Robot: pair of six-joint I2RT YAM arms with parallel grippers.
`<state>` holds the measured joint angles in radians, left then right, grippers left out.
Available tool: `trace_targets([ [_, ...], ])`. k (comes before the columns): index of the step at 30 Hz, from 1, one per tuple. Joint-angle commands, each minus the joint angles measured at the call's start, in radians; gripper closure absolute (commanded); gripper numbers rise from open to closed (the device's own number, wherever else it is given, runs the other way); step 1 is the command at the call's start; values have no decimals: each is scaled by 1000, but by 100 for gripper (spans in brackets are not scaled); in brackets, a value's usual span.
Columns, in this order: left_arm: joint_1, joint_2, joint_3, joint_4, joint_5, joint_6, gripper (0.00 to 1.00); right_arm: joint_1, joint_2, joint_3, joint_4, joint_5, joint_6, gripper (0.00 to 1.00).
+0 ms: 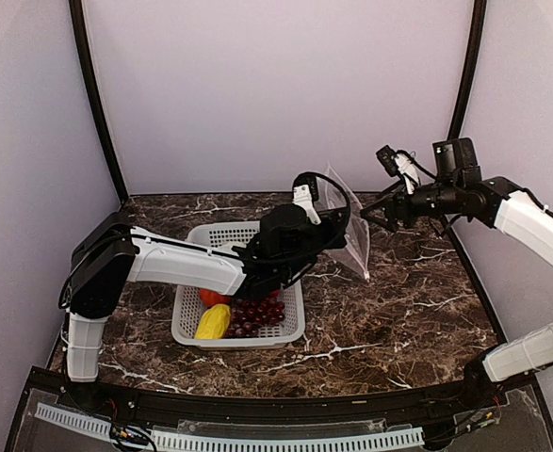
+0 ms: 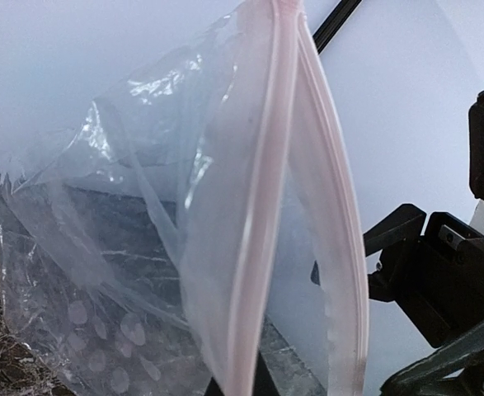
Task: Place the food in the zip-top bag and seal the zipper
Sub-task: Open the zipper food storage bag at the center of the board.
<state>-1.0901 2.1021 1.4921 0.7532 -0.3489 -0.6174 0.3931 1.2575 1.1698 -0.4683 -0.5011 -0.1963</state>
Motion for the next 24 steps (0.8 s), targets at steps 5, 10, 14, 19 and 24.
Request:
trace_targets([
  [5,-14,-1,36,27,36,0,99,6,81,30,38,134,24,43],
  [10,-15,-1,12,12,69,-17,99,5,110,54,42,163,23,79],
  [14,-14,-2,-9,9,78,-32,99,-2,105,61,49,220,14,99],
  [19,-15,-7,-30,-4,93,-20,99,-40,90,87,51,299,1,100],
  [24,-13,-22,-35,-20,81,18,91,-54,58,96,67,406,-55,100],
])
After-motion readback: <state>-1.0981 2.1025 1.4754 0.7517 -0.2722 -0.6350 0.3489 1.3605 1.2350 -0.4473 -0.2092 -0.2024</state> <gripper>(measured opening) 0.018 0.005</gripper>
